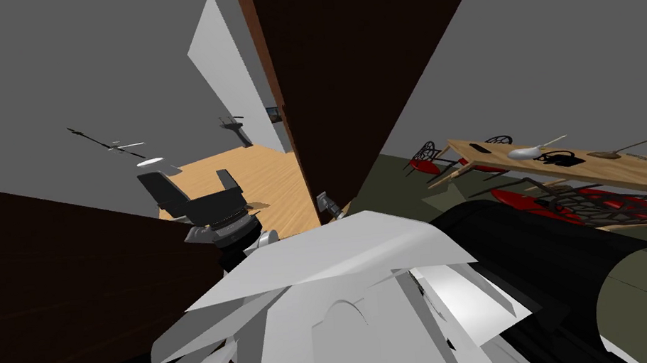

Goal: Push the door open

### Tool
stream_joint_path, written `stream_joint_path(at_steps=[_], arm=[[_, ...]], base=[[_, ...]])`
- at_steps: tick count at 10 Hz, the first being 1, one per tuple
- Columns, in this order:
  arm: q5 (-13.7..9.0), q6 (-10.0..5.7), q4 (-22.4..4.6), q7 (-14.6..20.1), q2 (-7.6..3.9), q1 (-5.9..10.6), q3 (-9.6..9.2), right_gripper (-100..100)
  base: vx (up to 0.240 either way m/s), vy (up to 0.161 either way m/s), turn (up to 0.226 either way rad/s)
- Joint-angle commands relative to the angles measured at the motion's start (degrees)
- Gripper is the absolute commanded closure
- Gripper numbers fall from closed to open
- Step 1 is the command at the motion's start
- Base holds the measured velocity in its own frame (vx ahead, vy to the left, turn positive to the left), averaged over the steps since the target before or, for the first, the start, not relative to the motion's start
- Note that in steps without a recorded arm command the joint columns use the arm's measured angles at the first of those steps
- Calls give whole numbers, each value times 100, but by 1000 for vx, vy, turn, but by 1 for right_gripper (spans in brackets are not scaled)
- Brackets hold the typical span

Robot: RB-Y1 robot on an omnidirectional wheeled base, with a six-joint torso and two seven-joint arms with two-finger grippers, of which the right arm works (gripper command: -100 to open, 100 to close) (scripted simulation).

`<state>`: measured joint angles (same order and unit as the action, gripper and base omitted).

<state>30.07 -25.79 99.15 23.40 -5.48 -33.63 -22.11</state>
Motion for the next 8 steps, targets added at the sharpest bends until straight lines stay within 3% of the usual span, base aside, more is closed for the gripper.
stream_joint_path(at_steps=[1, 2, 8], arm=[[0, 0, 0, 0, 0, 0, 0, -100], [0, 0, 0, 0, 0, 0, 0, 100], [-32, 27, -17, -60, 4, 12, -15, 100]], base=[[78, 46, -1], [-11, -7, -2], [-3, -1, -2]])
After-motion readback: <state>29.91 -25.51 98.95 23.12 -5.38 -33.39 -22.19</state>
